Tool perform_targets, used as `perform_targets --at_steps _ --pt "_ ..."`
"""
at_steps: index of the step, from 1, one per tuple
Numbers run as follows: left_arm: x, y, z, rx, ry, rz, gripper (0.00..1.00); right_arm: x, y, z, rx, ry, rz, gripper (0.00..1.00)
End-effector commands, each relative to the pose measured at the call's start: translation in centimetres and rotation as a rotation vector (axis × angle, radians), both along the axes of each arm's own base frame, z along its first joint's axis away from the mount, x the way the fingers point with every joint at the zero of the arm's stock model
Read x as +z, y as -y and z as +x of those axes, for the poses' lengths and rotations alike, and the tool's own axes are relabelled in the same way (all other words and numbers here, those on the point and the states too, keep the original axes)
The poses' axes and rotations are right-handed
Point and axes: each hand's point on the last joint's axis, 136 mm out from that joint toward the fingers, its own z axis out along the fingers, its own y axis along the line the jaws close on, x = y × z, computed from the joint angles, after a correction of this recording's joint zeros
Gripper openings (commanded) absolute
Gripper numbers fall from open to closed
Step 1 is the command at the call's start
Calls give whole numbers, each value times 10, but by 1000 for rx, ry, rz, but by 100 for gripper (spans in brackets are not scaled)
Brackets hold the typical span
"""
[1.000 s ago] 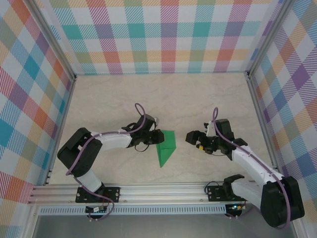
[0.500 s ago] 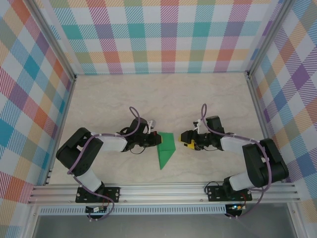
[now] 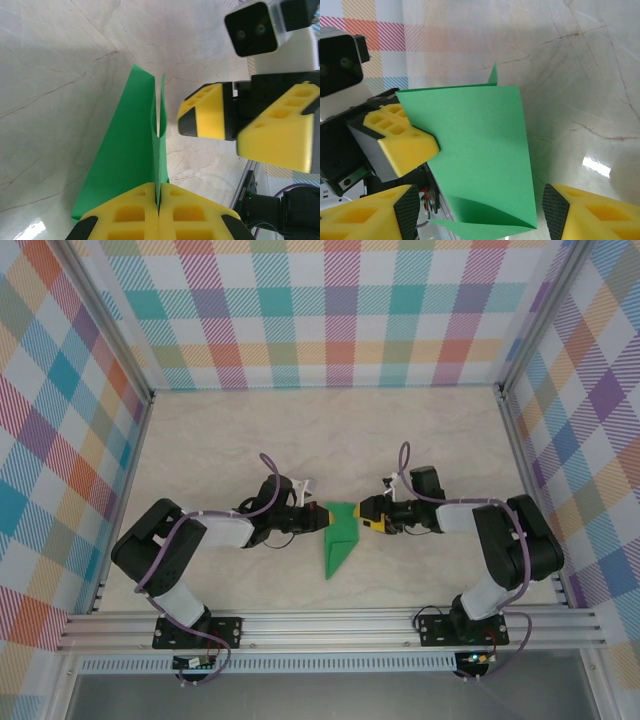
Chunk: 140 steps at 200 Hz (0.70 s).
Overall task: Fold a paper plane with a square sheet of paper (fold left side to right side)
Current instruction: Fold the wing for the fifth time at the center of the table.
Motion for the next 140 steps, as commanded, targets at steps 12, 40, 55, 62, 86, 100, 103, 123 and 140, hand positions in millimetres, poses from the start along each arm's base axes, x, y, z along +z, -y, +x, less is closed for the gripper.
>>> perform_targets --at_steps 12,40,55,62,86,100,103,123,140 --pt "15 1 3 -12 32 -54 0 8 -10 8 54 60 76 69" --pt "13 2 3 -16 27 -59 0 7 -14 7 78 46 110 67" --pt "13 4 4 -19 23 -63 0 6 -16 6 84 37 120 66" --pt "12 4 4 -18 18 -63 0 6 -16 6 85 34 124 64" --pt "9 5 5 -22 10 -65 0 6 -17 5 91 29 133 56" --pt "8 6 5 -23 7 -64 0 5 -17 4 91 25 130 51" --pt "8 6 5 -23 7 -64 0 5 -17 4 90 24 130 49" --pt "4 6 6 -20 0 -56 0 2 -16 3 83 20 118 40" --pt "1 6 6 -20 -8 -52 0 -2 -14 2 72 13 103 33"
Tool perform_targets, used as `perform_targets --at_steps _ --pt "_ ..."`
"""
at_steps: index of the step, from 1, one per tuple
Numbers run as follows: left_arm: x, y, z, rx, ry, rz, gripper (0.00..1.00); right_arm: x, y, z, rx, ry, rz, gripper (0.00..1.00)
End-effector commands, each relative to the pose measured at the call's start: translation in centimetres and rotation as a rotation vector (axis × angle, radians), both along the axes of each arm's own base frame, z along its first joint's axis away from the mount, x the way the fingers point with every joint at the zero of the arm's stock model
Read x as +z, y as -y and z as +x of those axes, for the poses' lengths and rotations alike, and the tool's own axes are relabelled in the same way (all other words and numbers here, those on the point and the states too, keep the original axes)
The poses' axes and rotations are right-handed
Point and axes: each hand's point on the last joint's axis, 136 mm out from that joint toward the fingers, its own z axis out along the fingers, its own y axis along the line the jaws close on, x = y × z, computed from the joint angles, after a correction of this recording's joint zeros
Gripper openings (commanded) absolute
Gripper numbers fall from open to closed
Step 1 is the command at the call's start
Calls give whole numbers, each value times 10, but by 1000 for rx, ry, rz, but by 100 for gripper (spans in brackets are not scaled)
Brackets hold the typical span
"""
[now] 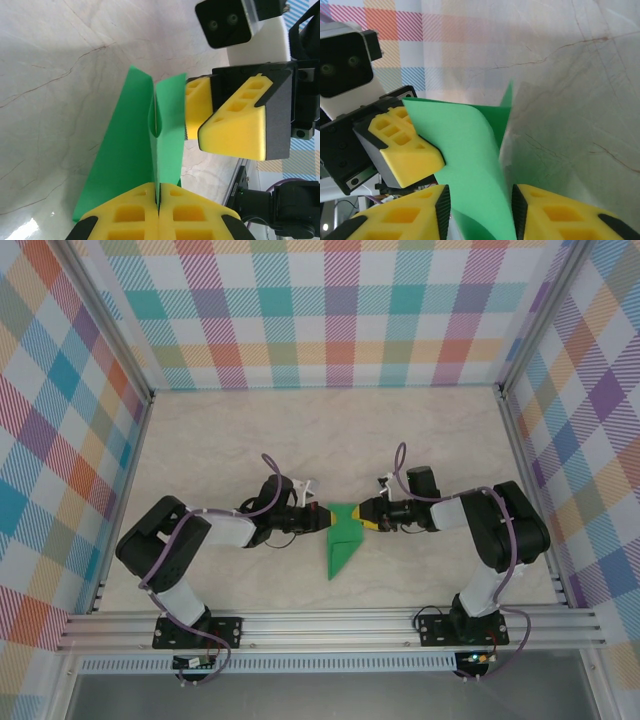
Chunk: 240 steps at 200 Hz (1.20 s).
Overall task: Fold a paper plane with a square sheet of paper (fold left side to right side)
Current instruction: Fold the wing for the fifth time at the center of the table.
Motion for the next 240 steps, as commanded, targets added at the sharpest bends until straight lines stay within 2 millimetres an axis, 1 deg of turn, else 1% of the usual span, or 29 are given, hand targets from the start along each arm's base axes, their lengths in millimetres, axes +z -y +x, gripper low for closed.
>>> perform_targets --at_steps 1,23,33,38,63,83,94,110,120,130,132,146,152,160,162,172,190,207,220,240 --pt "3 1 7 2 8 -23 0 2 -3 -1 19 23 11 32" --pt "-2 1 8 2 -5 -15 0 -2 -2 -2 14 13 -3 22" --pt "-5 1 8 3 -9 -7 0 -5 0 -2 7 6 -18 16" --pt "-7 1 8 2 -12 -1 2 -6 1 -3 2 2 -27 13" --pt "-15 -3 9 4 -18 51 23 -12 2 -4 -9 -23 -56 7" --pt "-15 -14 10 23 10 130 45 -15 2 -7 -11 -40 -82 7" --pt "-10 -23 10 39 34 181 53 -16 2 -9 -10 -46 -95 6" --pt "6 -38 11 69 91 251 61 -15 0 -11 -8 -53 -108 6" --pt "22 -50 11 94 141 287 67 -14 0 -11 -10 -52 -112 6" --pt "35 -62 9 117 182 328 70 -13 -1 -12 -12 -56 -115 6" --pt "40 -63 9 123 197 329 71 -12 0 -12 -13 -57 -115 6" --pt "58 -77 -1 123 244 377 74 -9 -1 -10 -21 -52 -122 6" --pt "68 -79 -7 112 279 392 74 -7 -2 -10 -24 -53 -126 6" --pt "75 -80 -19 81 312 424 75 -6 -2 -10 -30 -56 -134 6" --pt "74 -81 -24 68 306 444 75 -5 -2 -10 -31 -56 -137 6" --pt "77 -79 -39 28 322 478 75 -4 -2 -10 -35 -62 -148 6" --pt "73 -68 -67 -50 332 534 73 -1 -1 -10 -41 -70 -165 6" --pt "62 -53 -90 -112 345 610 72 0 0 -9 -48 -77 -177 6" --pt "57 -41 -101 -137 366 658 72 0 0 -10 -48 -83 -184 6" --pt "54 -24 -110 -161 417 727 71 1 0 -10 -49 -88 -192 6"
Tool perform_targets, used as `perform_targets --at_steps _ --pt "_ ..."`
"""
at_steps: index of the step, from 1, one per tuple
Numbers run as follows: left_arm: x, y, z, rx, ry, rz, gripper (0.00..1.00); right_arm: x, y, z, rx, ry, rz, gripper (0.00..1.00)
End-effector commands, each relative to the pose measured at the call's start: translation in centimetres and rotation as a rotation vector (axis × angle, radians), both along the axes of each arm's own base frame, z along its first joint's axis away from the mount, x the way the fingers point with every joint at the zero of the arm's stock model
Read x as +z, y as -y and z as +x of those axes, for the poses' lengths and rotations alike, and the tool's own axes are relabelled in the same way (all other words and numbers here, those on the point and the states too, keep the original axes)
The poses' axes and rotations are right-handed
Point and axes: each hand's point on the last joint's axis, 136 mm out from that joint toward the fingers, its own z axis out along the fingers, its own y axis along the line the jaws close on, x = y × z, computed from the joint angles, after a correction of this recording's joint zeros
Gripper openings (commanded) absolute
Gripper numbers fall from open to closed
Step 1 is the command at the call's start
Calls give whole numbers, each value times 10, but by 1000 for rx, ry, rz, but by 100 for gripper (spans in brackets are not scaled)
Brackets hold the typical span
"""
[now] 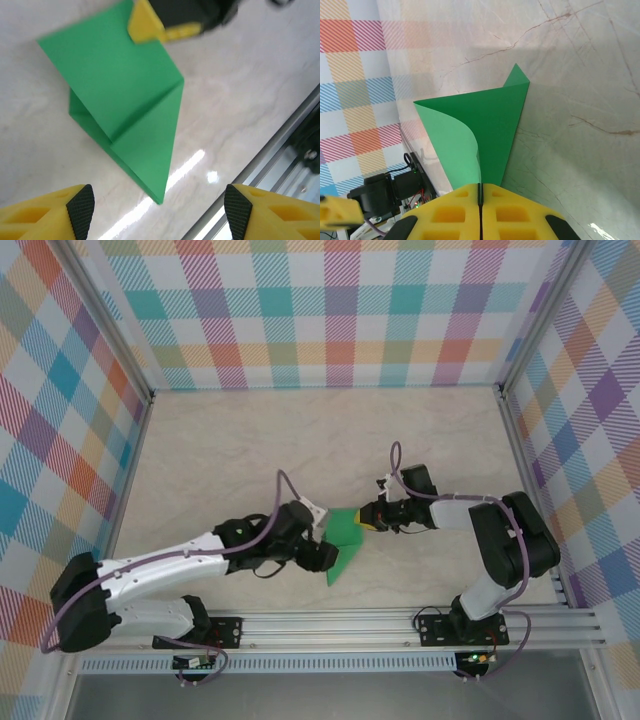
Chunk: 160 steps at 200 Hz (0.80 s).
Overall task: Fold a paper plane with a square sheet of paper (fold left side to right side)
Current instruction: Fold the wing for the fifth time at the center of the table.
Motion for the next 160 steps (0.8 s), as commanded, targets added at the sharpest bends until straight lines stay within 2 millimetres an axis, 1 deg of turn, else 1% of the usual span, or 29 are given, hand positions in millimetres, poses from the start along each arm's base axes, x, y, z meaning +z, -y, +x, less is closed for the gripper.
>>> perform_targets --at_steps 1,28,38,44,56,62,85,93,102,123,160 --pt "-7 -1 -1 36 78 154 71 3 0 -2 -1 -20 -19 6" --pt "-12 17 -4 8 147 270 71 3 0 -1 -2 -30 -24 6" --pt "-19 22 -5 -9 164 329 72 3 0 -1 -1 -31 -26 6" --pt "-20 26 -6 -17 175 353 71 3 0 -1 -3 -32 -28 6" --pt "-31 31 -8 -40 182 428 71 4 0 -1 -4 -32 -28 6" --pt "-34 34 -8 -51 190 456 71 4 0 -1 -4 -31 -28 6" --pt "-45 49 -12 -92 206 522 70 3 0 -1 -5 -36 -31 6" --pt "-50 50 -12 -95 212 547 69 2 0 -1 -2 -36 -30 6" --pt "-51 52 -10 -92 224 569 69 2 -1 -2 1 -38 -28 6" --pt "-59 50 -6 -83 238 619 68 2 -1 -2 2 -39 -26 6" --pt "-73 50 -3 -87 240 680 64 0 -2 -2 7 -45 -24 6"
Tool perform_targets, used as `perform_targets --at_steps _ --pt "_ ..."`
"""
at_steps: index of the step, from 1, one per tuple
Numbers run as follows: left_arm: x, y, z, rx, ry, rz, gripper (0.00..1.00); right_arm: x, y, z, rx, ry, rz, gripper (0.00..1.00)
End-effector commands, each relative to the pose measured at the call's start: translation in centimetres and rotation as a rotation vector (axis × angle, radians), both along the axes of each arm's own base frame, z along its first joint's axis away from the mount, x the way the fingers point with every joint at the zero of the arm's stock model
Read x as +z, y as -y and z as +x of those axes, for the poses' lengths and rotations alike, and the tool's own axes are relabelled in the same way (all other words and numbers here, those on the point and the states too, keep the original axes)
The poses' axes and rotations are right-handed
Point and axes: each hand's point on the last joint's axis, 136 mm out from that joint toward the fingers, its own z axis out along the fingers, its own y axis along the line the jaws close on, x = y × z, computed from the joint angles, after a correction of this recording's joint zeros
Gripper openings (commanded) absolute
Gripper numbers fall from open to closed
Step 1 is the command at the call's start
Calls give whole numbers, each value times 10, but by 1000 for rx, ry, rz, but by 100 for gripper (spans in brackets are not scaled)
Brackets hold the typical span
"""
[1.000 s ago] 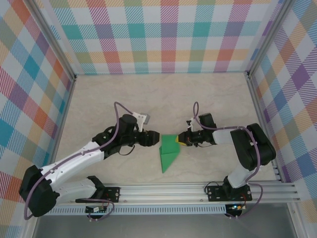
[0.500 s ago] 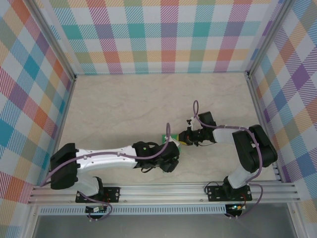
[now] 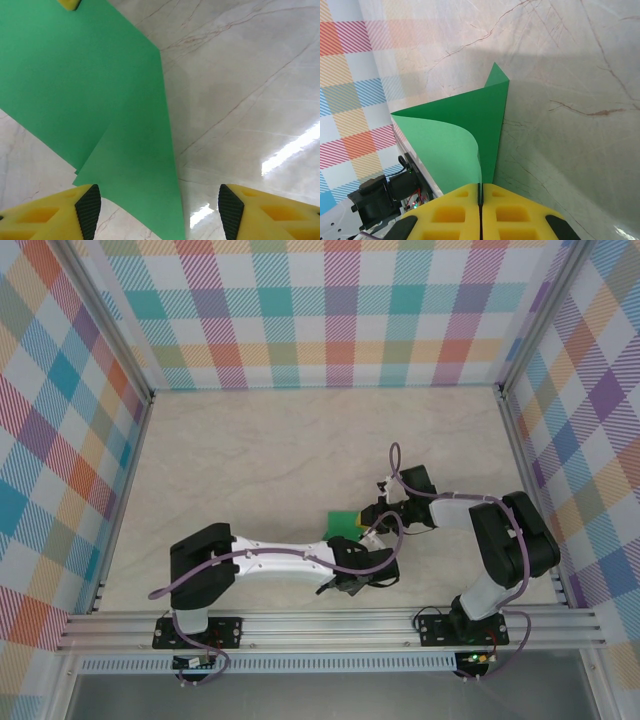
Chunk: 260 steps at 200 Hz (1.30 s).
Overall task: Fold a paper plane with a square sheet of paper (fold left side to right side)
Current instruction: Fold the wing for the fifth time at the center of the table.
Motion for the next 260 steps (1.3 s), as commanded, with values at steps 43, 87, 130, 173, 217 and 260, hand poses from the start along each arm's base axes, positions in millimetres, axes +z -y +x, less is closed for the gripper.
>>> perform_targets --at_steps 43,87,130,173,217,260 --pt "-13 -7 7 0 56 111 59 5 -6 0 24 -3 22 6" --pt "-20 -12 13 24 67 139 46 4 -7 -1 28 -9 25 6" --pt "-25 -15 15 36 62 141 41 3 -8 -3 36 -15 22 7" --pt "-27 -18 15 53 44 118 28 3 -8 -4 42 -18 21 8" --pt "-24 -22 17 77 33 79 15 4 -8 -5 52 -17 13 9" --pt "-16 -22 19 103 11 7 6 14 -3 -1 36 28 -23 24"
